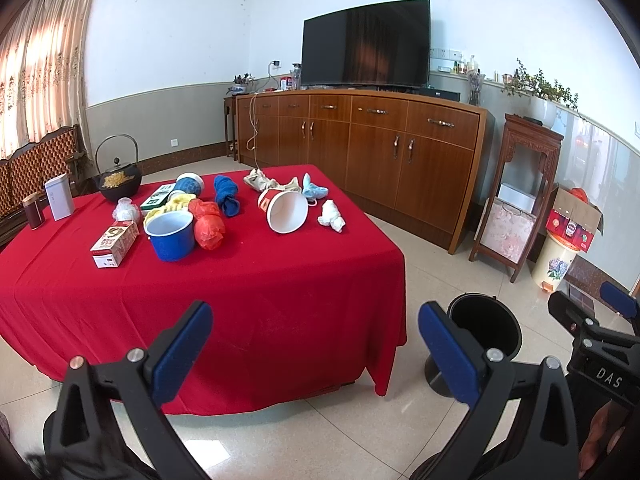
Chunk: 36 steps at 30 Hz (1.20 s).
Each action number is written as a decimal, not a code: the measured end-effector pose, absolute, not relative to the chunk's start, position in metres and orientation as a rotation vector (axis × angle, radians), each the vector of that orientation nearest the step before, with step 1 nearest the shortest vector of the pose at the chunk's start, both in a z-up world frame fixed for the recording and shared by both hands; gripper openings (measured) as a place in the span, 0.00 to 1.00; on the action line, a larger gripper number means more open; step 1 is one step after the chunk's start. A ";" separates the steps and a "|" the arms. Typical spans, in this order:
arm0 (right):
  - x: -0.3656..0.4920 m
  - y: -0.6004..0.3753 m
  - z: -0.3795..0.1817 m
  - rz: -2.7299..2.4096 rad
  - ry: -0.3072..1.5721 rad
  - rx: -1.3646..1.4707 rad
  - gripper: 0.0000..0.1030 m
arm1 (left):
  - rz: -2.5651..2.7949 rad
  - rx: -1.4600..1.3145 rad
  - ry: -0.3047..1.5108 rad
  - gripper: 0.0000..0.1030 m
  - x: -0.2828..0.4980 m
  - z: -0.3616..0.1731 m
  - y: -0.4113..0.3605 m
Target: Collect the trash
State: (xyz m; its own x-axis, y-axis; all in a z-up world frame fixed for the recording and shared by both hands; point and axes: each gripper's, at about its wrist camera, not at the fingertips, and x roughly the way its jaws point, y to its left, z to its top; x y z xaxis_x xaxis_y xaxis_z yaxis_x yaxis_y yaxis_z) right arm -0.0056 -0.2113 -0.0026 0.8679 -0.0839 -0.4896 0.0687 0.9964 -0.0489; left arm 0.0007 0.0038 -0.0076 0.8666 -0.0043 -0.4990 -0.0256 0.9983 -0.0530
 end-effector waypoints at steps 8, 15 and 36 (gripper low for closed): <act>-0.005 -0.209 -0.005 -0.077 0.517 -0.033 1.00 | 0.012 -0.058 0.523 1.00 0.000 -0.009 0.004; -0.003 -0.207 -0.008 -0.070 0.526 -0.027 1.00 | 0.015 -0.053 0.526 1.00 -0.001 -0.013 0.003; 0.045 -0.177 -0.009 0.158 0.522 -0.056 1.00 | 0.180 -0.139 0.573 1.00 0.041 -0.023 0.072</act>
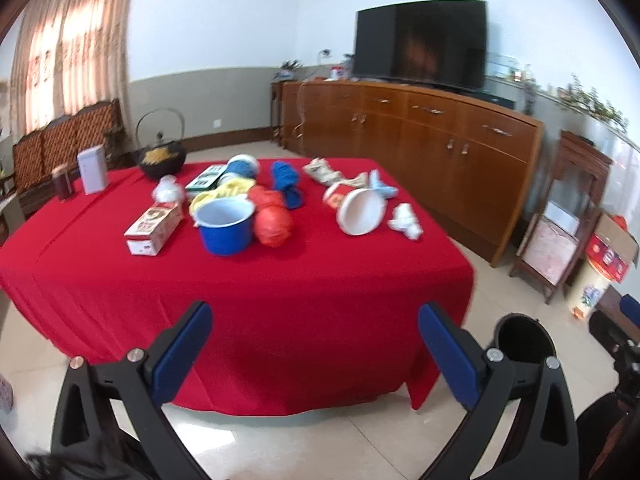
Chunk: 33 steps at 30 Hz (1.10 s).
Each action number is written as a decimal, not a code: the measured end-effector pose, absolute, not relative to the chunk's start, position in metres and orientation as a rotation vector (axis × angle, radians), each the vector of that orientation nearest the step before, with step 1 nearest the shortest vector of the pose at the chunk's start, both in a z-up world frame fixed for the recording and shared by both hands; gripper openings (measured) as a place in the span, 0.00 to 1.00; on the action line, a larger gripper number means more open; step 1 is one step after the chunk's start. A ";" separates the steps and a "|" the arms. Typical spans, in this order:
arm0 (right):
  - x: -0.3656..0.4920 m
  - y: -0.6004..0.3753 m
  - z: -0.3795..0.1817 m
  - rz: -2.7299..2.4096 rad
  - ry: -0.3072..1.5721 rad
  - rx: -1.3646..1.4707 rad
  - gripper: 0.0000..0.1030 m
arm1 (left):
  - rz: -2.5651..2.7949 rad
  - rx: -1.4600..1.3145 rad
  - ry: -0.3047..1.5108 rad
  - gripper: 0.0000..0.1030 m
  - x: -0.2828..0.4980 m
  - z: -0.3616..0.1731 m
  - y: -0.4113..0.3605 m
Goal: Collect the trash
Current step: 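Grasp the white plastic bag with the right gripper while the left grasps the blue cup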
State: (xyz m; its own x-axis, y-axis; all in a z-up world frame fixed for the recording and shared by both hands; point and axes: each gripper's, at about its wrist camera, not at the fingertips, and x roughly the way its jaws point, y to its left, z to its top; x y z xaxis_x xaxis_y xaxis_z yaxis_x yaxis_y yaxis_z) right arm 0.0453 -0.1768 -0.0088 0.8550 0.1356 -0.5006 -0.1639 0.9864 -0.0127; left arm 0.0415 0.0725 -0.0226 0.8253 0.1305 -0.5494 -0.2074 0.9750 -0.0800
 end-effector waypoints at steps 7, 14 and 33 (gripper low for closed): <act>0.090 -0.141 -0.014 0.219 0.543 -0.111 1.00 | 0.249 -0.188 0.620 1.00 0.065 -0.040 0.116; 0.138 -0.106 -0.030 0.311 0.605 -0.108 1.00 | 0.316 -0.209 0.639 0.98 0.085 -0.052 0.148; 0.296 -0.052 -0.087 0.350 0.758 -0.095 0.70 | 0.374 -0.220 0.666 0.87 0.189 -0.086 0.196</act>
